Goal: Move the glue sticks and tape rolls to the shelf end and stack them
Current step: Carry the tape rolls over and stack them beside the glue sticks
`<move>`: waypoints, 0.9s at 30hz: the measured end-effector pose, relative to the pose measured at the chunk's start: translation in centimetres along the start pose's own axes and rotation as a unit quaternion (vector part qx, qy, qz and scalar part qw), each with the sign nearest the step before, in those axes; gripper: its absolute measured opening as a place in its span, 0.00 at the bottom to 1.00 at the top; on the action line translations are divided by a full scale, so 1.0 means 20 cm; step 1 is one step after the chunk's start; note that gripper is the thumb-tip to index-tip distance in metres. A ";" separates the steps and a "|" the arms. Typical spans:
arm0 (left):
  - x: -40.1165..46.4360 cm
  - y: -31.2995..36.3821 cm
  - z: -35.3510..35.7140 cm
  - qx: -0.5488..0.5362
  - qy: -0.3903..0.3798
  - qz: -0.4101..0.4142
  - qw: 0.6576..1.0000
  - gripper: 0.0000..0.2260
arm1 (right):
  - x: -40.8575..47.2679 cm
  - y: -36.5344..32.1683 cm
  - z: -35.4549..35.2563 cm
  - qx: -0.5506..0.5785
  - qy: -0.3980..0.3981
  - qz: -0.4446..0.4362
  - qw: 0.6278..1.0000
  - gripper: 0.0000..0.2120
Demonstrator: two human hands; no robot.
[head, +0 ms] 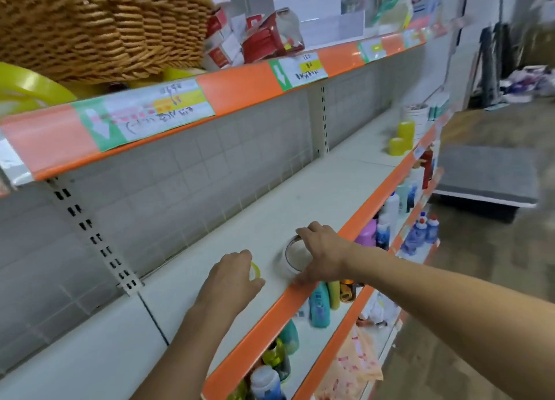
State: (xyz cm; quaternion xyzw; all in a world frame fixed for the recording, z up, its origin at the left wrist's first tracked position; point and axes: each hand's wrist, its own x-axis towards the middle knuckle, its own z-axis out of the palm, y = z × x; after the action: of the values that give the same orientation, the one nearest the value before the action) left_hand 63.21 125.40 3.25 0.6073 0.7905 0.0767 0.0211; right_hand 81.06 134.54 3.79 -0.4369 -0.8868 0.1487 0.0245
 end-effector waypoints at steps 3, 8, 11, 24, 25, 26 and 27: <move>0.19 0.06 0.02 -0.011 0.004 0.031 0.999 0.22 | 0.10 0.11 -0.04 0.004 0.012 0.022 1.000 0.45; 0.51 0.22 0.06 -0.020 -0.006 0.090 0.996 0.22 | 0.22 0.33 -0.12 0.016 0.034 0.064 0.997 0.43; 0.67 0.34 0.08 -0.022 -0.009 0.122 0.992 0.21 | 0.27 0.48 -0.17 0.013 0.046 0.093 0.995 0.42; 1.28 1.09 0.28 -0.056 -0.023 0.211 0.976 0.21 | 0.36 1.33 -0.38 0.016 0.066 0.168 0.983 0.42; 1.33 1.18 0.29 -0.063 -0.021 0.212 0.975 0.22 | 0.37 1.42 -0.41 0.018 0.066 0.167 0.984 0.42; 1.38 1.25 0.31 -0.072 -0.019 0.209 0.975 0.22 | 0.38 1.51 -0.44 0.019 0.066 0.165 0.984 0.43; 1.43 1.34 0.33 -0.082 -0.016 0.205 0.975 0.22 | 0.39 1.60 -0.47 0.018 0.068 0.163 0.984 0.43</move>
State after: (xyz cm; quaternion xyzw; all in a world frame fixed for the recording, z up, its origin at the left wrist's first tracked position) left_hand 82.22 160.31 2.38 0.7540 0.6395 0.1344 0.0672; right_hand 102.45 161.33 3.04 -0.5842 -0.7971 0.1366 0.0683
